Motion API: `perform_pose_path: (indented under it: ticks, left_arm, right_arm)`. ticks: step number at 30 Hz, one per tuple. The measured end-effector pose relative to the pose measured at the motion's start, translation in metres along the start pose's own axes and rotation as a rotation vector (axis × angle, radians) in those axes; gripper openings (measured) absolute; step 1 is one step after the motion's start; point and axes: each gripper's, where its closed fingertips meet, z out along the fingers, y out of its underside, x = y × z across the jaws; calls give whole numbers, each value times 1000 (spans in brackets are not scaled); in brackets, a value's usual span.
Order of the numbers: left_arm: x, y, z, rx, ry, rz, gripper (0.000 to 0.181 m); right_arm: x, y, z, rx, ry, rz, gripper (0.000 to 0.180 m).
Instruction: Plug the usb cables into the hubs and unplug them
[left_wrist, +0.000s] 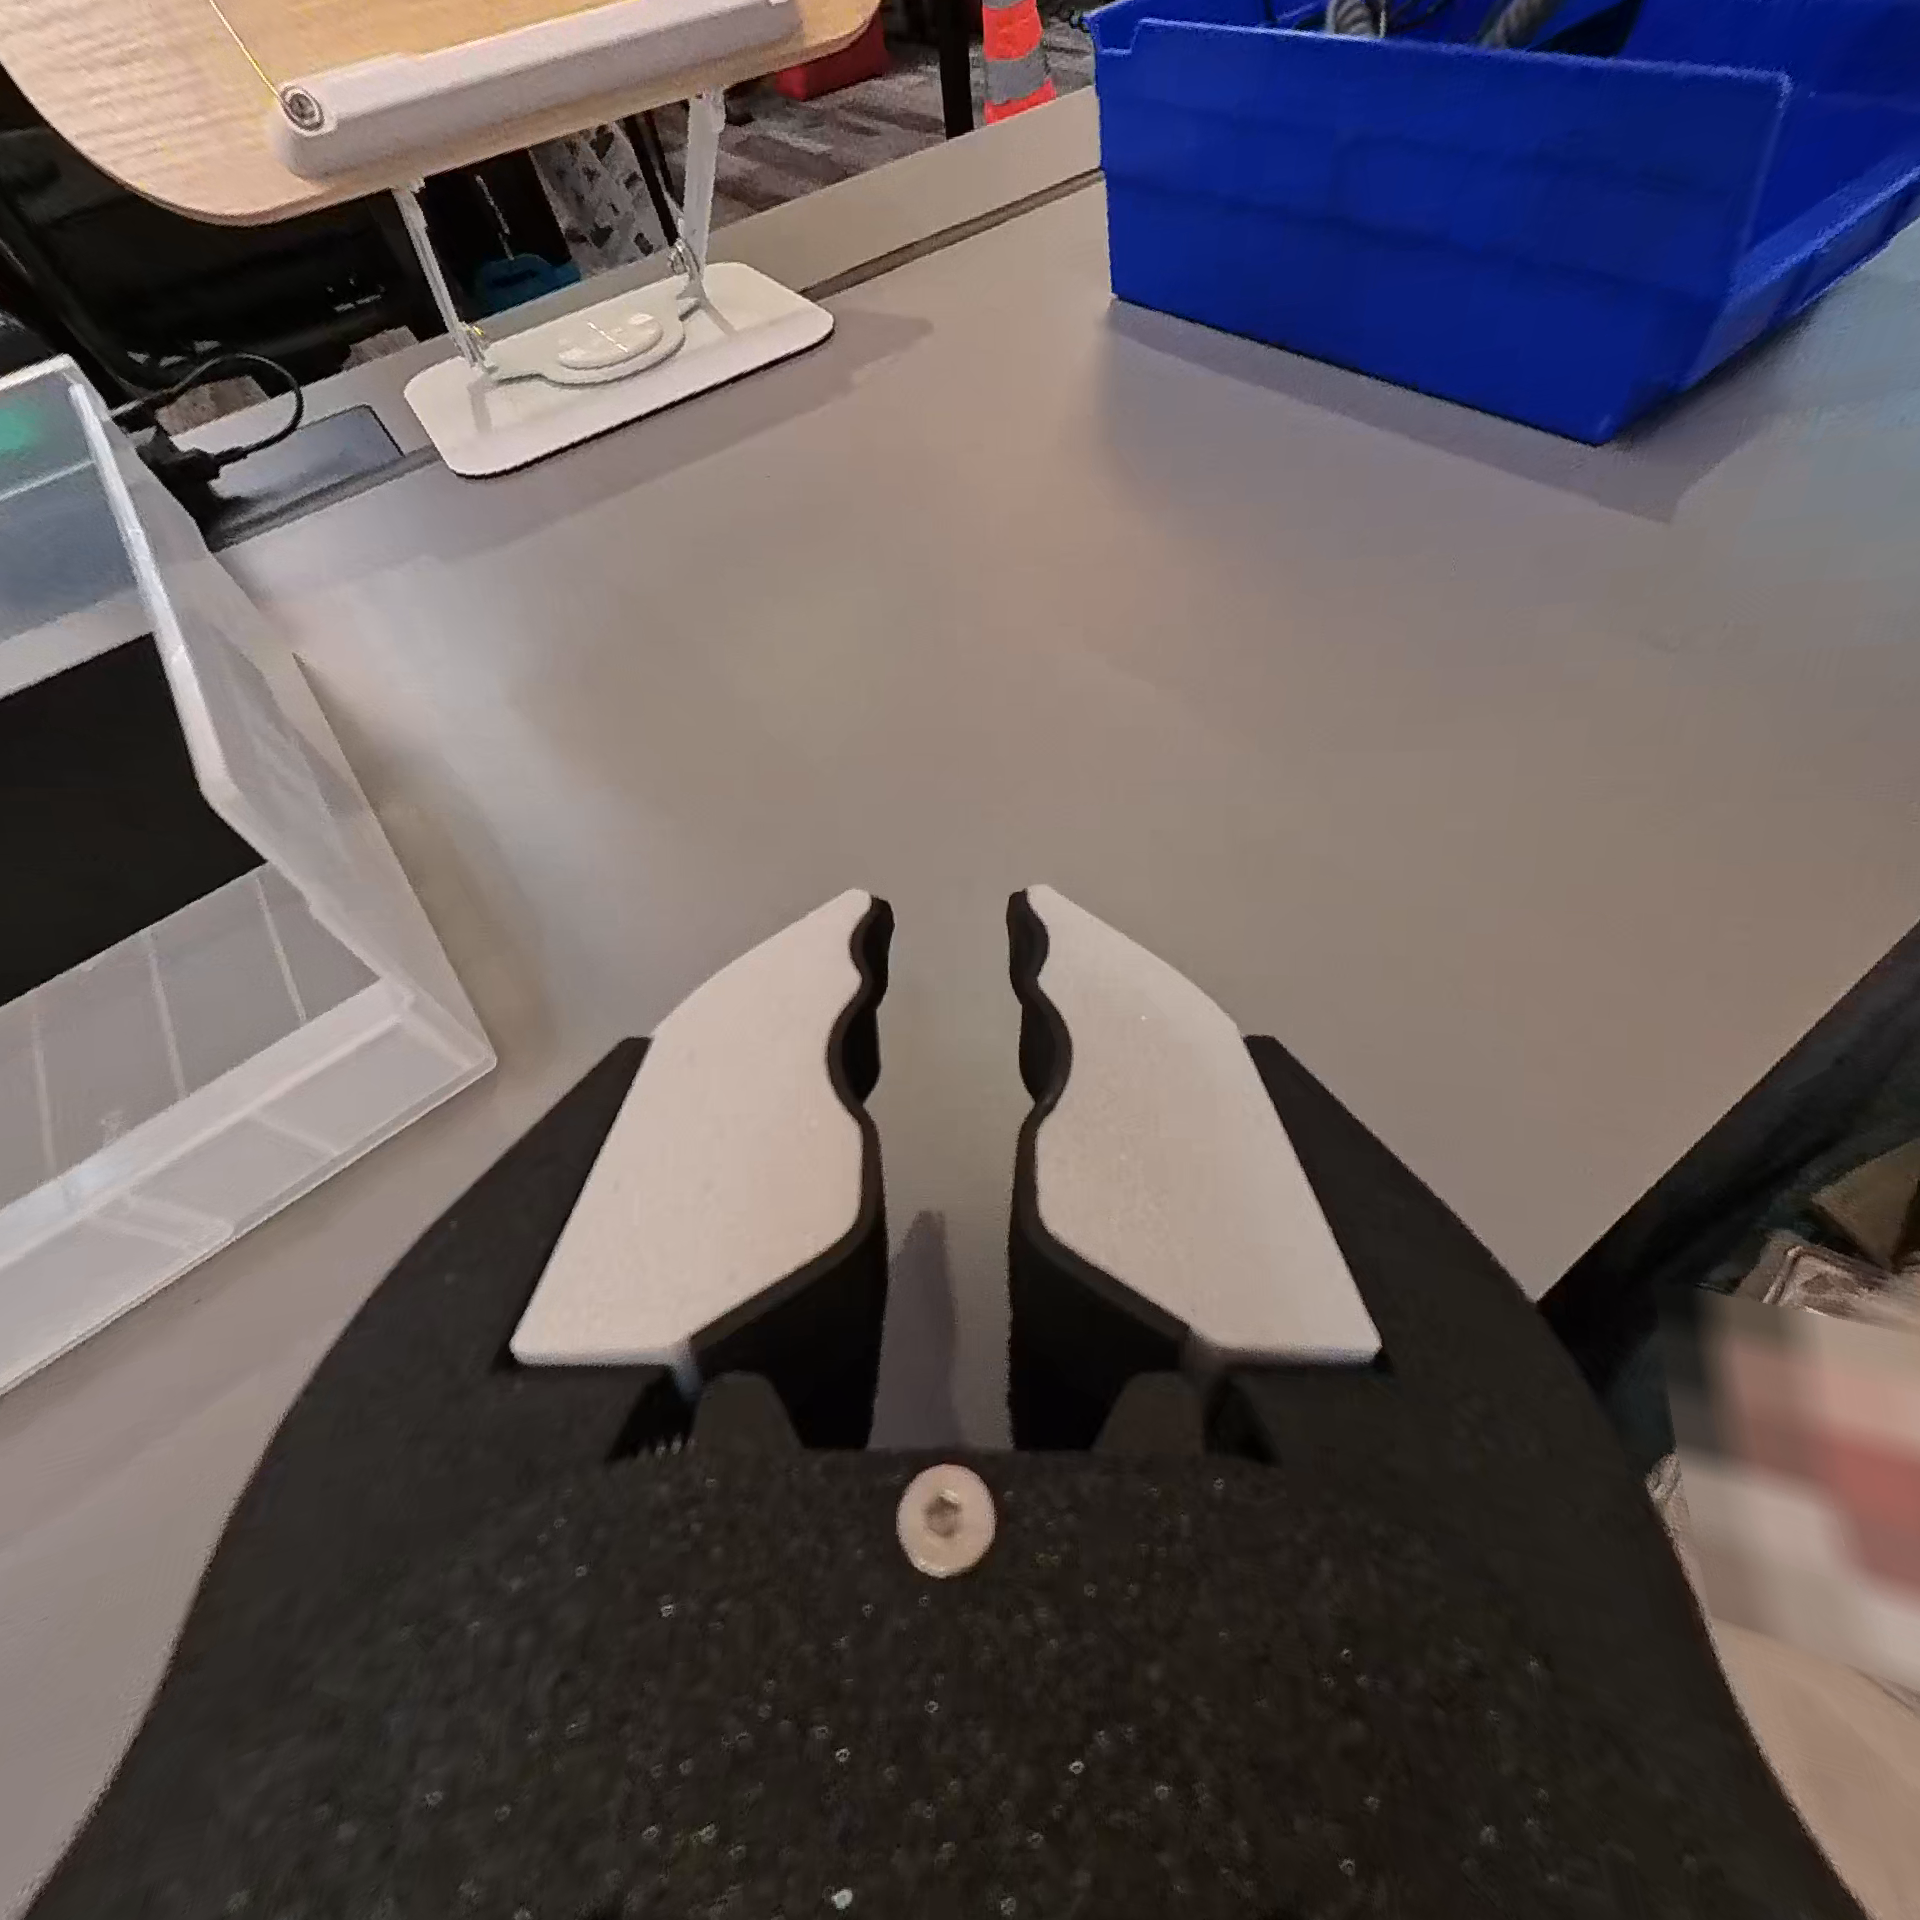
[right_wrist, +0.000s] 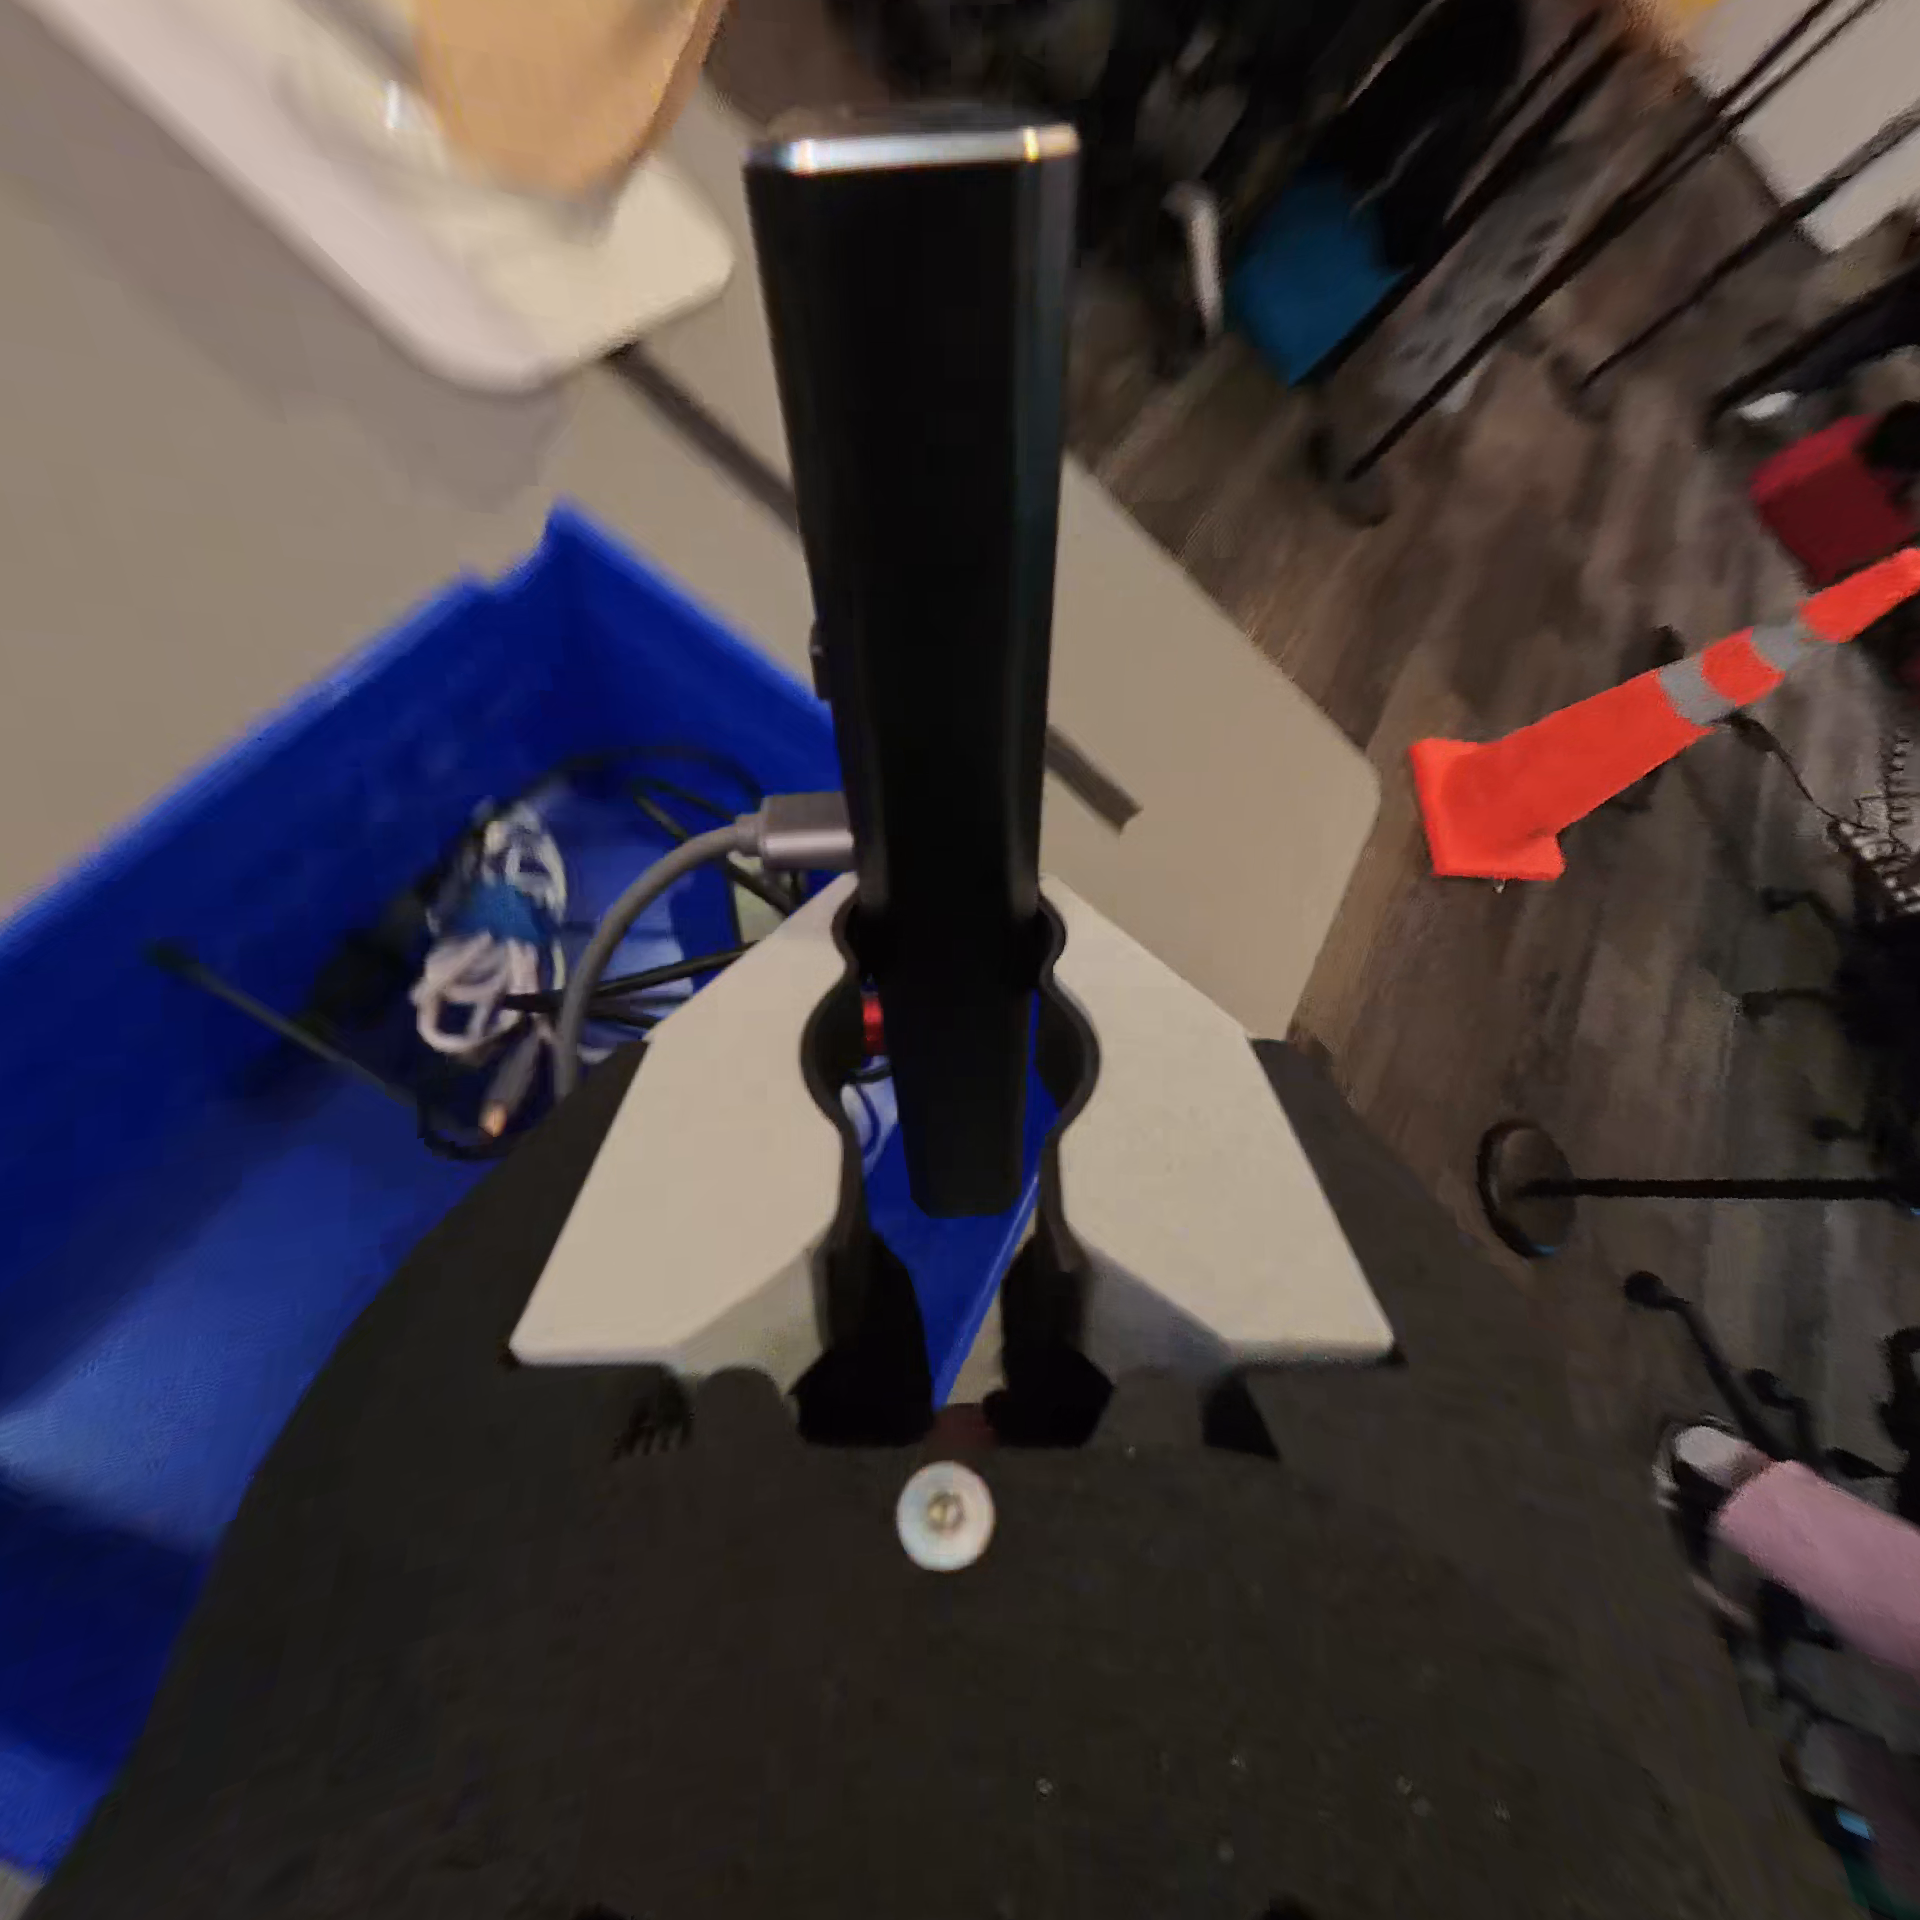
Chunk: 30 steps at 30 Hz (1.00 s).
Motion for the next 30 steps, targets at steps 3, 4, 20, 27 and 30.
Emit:
perform_pose_path:
  ticks: [3, 4, 20, 27, 30]
  left_arm:
    - [1, 0, 2, -3, 6, 1, 22]
    - [2, 0, 2, -3, 6, 6, 22]
    - [-39, -11, -14, 106, -131, -68, 41]
    - [-74, -12, -31, 151, -329, -115, 51]
    - [-91, -10, -38, 162, -426, -110, 51]
  right_arm:
    - [-21, 25, 29, -145, -88, -95, 28]
    - [-28, 30, 37, -178, -126, -116, 28]
    - [-28, -14, 6, -247, -281, -114, 54]
    - [-60, -29, -103, 204, 51, 204, 52]
    - [-100, 16, -114, 380, 127, 496, 51]
